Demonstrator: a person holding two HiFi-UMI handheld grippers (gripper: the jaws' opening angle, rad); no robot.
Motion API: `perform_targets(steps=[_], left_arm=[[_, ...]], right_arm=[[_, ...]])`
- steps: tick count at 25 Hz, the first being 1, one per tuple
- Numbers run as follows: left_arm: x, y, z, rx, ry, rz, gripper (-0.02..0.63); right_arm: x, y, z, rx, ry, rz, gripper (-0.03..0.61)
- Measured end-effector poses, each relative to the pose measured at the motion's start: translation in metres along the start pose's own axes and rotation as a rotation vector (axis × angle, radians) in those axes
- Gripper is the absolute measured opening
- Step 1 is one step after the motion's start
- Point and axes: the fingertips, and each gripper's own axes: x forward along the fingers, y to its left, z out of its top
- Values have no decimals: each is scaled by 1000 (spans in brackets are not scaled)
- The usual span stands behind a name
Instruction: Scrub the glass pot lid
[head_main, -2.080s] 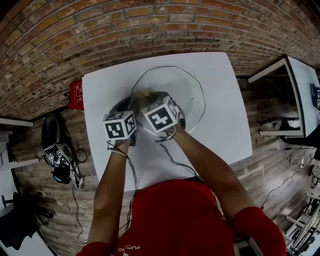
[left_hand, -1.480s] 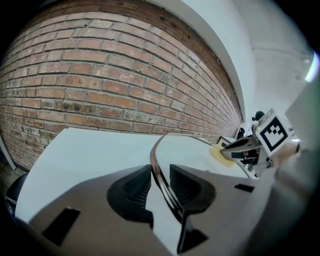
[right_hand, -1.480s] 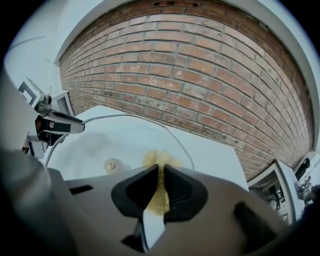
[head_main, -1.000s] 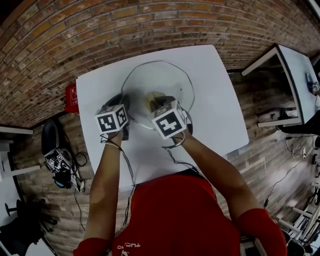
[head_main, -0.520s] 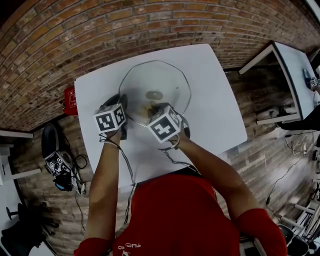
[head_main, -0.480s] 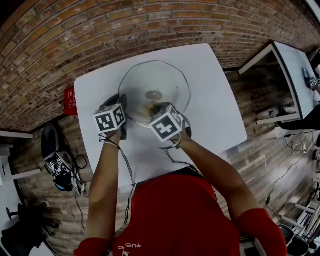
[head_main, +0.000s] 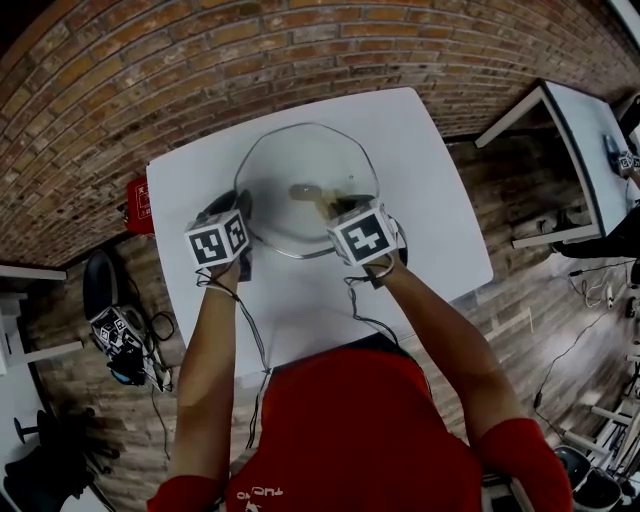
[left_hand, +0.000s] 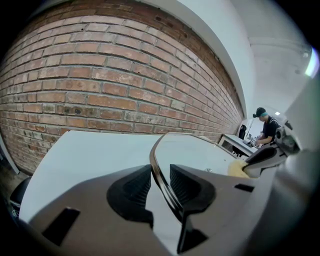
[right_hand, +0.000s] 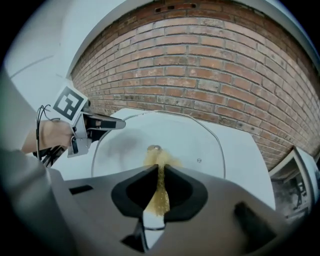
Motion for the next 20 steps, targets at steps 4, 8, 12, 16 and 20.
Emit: perform_targets(steps=[4,8,12,16,20], left_arm=[[0,-2,0,1,-3,0,124],[0,-2,1,8,-2,0,124],[1,-3,2,24,2,2,124],[2,-1,3,32,-2,2,124],[1,1,6,64,-25,15,124]], right_arm=[[7,-1,31,12,-94,11,52],[25,-3,67,13,-128,-3,52],[47,1,82,3,-106,2,52],[64,4,81,-3,-68,4,52],[70,6,76,3,-57,18,54]])
